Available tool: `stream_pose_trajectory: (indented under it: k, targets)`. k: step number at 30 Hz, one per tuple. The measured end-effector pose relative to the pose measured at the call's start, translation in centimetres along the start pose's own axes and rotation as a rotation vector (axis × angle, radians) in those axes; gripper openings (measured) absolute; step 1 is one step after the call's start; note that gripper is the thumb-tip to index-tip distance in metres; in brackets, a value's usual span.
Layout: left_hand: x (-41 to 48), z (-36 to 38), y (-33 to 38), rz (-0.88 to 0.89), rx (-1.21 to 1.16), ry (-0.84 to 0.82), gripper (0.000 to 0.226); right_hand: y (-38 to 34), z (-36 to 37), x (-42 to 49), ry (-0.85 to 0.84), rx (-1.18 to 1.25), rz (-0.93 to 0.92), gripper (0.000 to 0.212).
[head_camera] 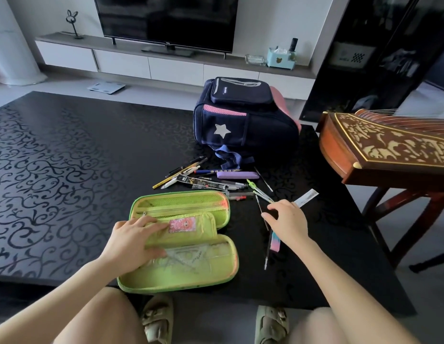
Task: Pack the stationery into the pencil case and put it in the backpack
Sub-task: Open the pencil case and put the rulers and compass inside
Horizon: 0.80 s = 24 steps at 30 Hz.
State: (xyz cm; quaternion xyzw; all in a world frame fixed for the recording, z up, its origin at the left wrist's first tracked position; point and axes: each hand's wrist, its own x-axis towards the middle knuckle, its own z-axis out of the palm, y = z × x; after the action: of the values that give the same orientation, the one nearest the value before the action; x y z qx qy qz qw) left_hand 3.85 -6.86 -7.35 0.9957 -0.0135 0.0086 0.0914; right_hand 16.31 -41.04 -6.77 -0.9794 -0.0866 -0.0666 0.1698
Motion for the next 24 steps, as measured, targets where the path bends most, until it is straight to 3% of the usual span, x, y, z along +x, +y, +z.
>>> stream_pose_trajectory:
  k: [4, 11, 14, 18, 24]
  targets:
    - [0.3, -0.8, 1.3, -0.033, 0.016, -0.059, 0.076, -1.3, 0.8, -0.1, -0.035, -0.202, 0.107, 0.042]
    - [1.8, -2.5, 2.3, -0.197, -0.084, -0.059, 0.073, -3.8, 0.7, 1.3, -0.164, -0.078, 0.282, 0.034]
    - [1.6, -3.4, 3.1, -0.131, -0.225, 0.033, 0.053, -3.0, -0.6, -0.3, -0.142, 0.049, 0.344, 0.038]
    - [-0.5, -4.5, 4.2, 0.025, -0.297, -0.09, 0.025, -2.1, -1.3, -4.0, -0.263, 0.025, 0.344, 0.03]
    - [-2.7, -2.3, 4.2, 0.115, -0.182, -0.192, 0.038, -3.5, -0.4, -6.9, -0.291, -0.124, 0.327, 0.028]
